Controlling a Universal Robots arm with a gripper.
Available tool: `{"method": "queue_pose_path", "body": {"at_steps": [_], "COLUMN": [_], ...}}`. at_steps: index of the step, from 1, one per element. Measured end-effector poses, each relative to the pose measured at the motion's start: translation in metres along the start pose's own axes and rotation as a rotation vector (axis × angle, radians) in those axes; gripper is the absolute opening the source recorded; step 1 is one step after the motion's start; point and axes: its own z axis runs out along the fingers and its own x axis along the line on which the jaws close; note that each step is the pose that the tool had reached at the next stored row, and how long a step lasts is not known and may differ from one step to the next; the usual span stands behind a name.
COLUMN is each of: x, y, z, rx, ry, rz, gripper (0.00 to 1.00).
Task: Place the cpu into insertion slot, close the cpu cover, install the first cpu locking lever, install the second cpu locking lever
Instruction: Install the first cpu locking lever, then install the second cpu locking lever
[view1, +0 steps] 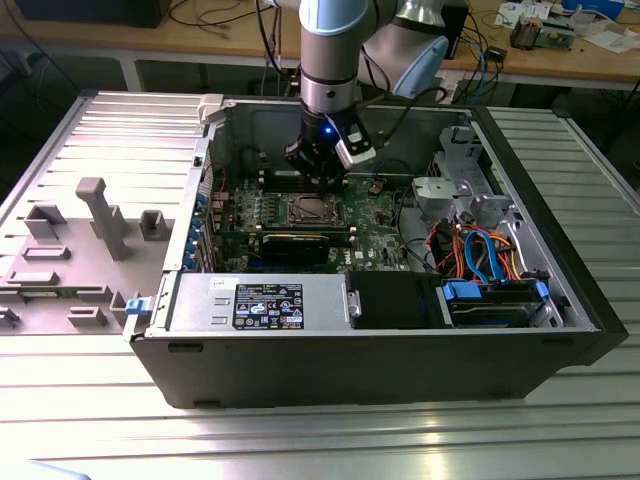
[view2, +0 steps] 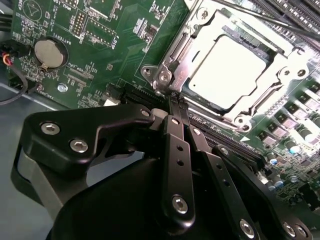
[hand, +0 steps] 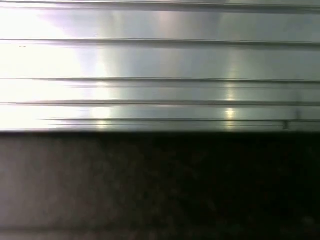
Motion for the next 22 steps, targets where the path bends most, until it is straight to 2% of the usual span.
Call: {"method": "queue_pose_path", "body": {"at_steps": [3,9,22], "x": [-0.0001,-0.0001,-0.0001], "y": [0.0001,-0.0042,-0.0044], "z": [-0.0039,-0.0043,-0.0055], "rx": [0.0008,0.0009,0.0011], "ry": [0.0004,0.0005,0.0006], "rz": [0.000,0.000,0.000], "gripper": [0.11,0.11,0.11]}}
